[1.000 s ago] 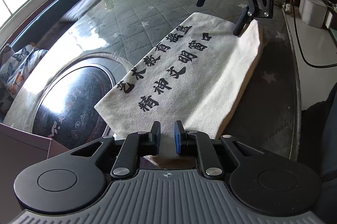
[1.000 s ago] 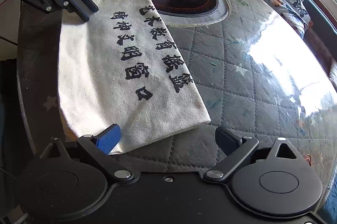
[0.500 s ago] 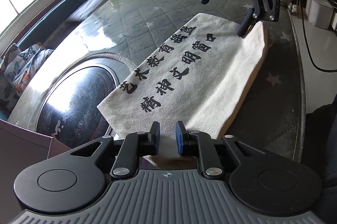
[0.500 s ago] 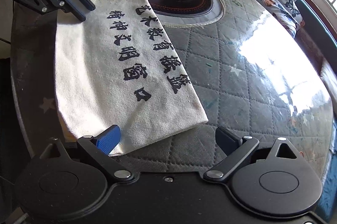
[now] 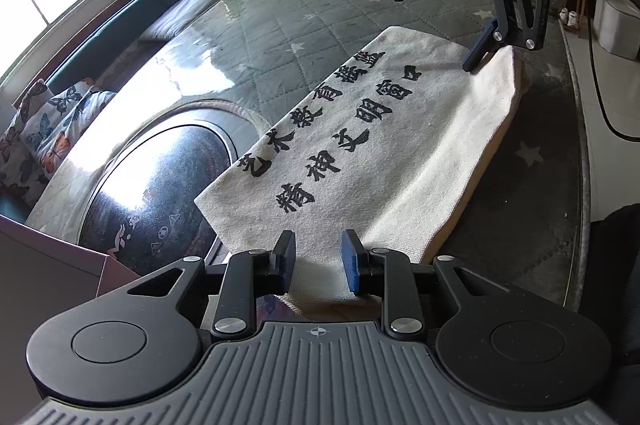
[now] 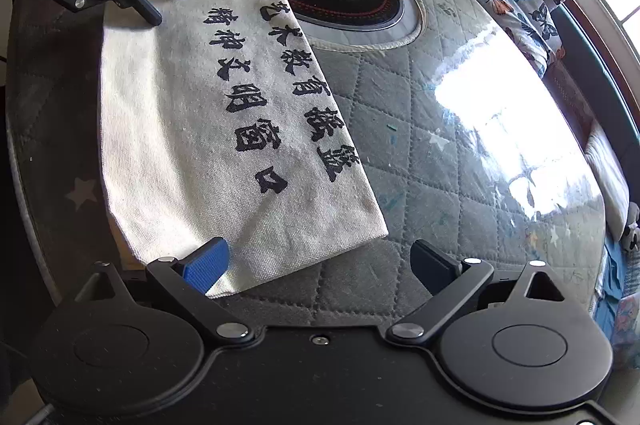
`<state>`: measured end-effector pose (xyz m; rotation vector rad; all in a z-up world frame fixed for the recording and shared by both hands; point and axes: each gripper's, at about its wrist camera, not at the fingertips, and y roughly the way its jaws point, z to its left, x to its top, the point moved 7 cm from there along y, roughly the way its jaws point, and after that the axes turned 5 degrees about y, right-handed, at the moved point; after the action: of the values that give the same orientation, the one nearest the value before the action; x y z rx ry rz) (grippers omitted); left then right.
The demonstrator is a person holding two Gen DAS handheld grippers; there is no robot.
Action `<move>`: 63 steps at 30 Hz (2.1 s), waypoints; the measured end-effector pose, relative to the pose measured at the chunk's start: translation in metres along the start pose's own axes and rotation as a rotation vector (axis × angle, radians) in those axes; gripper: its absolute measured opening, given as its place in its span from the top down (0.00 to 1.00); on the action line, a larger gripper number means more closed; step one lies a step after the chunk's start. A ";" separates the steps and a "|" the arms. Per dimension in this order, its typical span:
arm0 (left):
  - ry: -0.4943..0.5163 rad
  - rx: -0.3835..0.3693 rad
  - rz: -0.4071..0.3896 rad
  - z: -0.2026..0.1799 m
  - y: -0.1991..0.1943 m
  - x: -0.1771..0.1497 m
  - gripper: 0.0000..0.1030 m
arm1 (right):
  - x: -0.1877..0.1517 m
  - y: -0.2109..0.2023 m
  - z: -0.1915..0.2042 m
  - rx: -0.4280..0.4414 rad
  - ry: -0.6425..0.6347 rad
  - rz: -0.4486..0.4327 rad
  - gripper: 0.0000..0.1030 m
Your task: Fold shopping bag
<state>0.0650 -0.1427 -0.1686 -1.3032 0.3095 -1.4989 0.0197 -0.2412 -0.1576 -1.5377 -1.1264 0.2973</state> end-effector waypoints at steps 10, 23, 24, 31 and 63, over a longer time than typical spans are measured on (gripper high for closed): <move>-0.007 0.007 0.000 0.000 0.000 0.000 0.73 | 0.002 -0.001 0.002 -0.017 -0.014 0.008 0.05; -0.041 0.066 0.057 -0.002 0.003 0.006 0.66 | 0.004 -0.003 0.005 -0.043 -0.036 0.015 0.04; -0.045 0.070 0.060 -0.002 0.003 0.006 0.65 | 0.004 -0.003 0.005 -0.045 -0.038 0.016 0.04; -0.075 0.107 0.084 0.001 0.004 0.009 0.55 | 0.005 -0.003 0.006 -0.056 -0.042 0.021 0.04; -0.151 0.176 0.170 -0.010 -0.011 0.020 0.41 | 0.005 -0.006 0.008 -0.104 -0.028 0.014 0.03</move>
<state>0.0542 -0.1589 -0.1525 -1.2103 0.1814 -1.2489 0.0136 -0.2325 -0.1530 -1.6378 -1.1690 0.2738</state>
